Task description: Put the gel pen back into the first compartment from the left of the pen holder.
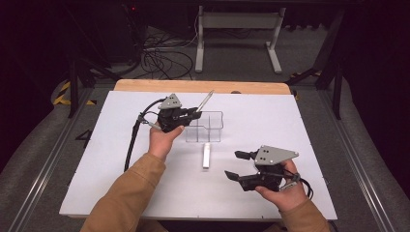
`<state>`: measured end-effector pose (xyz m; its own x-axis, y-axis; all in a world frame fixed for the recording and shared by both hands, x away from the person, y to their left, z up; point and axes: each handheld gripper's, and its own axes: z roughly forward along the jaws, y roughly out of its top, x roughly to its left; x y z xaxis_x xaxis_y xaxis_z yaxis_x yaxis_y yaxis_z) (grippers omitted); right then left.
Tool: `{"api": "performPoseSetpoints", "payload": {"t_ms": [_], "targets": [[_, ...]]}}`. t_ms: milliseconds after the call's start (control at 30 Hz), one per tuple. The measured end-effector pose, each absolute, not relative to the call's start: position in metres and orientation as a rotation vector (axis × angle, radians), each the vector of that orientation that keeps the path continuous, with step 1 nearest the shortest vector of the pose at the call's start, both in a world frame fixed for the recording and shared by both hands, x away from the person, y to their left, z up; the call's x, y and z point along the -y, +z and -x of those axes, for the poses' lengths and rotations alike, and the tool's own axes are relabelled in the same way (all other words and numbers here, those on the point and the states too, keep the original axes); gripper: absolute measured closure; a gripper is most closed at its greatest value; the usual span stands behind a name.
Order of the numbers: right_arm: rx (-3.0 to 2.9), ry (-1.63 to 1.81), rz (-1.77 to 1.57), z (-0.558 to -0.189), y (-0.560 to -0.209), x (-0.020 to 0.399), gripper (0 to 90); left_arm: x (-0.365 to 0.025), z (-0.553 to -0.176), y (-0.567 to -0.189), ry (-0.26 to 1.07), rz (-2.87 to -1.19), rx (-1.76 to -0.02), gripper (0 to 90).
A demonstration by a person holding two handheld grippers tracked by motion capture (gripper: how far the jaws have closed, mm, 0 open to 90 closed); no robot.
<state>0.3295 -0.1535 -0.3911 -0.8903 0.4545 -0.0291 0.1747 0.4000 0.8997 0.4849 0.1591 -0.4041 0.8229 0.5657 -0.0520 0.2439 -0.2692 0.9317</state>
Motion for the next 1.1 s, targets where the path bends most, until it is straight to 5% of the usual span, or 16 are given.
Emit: {"api": "performPoseSetpoints", "payload": {"t_ms": [633,933,1100], "targets": [[-2.388,1.492,-0.557,-0.329,-0.391,0.154,30.0,-0.161,-0.484,-0.409,0.335,-1.95,-0.642,73.7],[-2.378,1.499,-0.566,-0.33,-0.389,0.156,30.0,-0.164,-0.475,-0.397,0.365,-1.925,-0.68,37.9],[-2.358,1.499,-0.58,-0.33,-0.387,0.16,30.0,-0.168,-0.464,-0.386,0.407,-1.907,-0.656,27.1]]}}
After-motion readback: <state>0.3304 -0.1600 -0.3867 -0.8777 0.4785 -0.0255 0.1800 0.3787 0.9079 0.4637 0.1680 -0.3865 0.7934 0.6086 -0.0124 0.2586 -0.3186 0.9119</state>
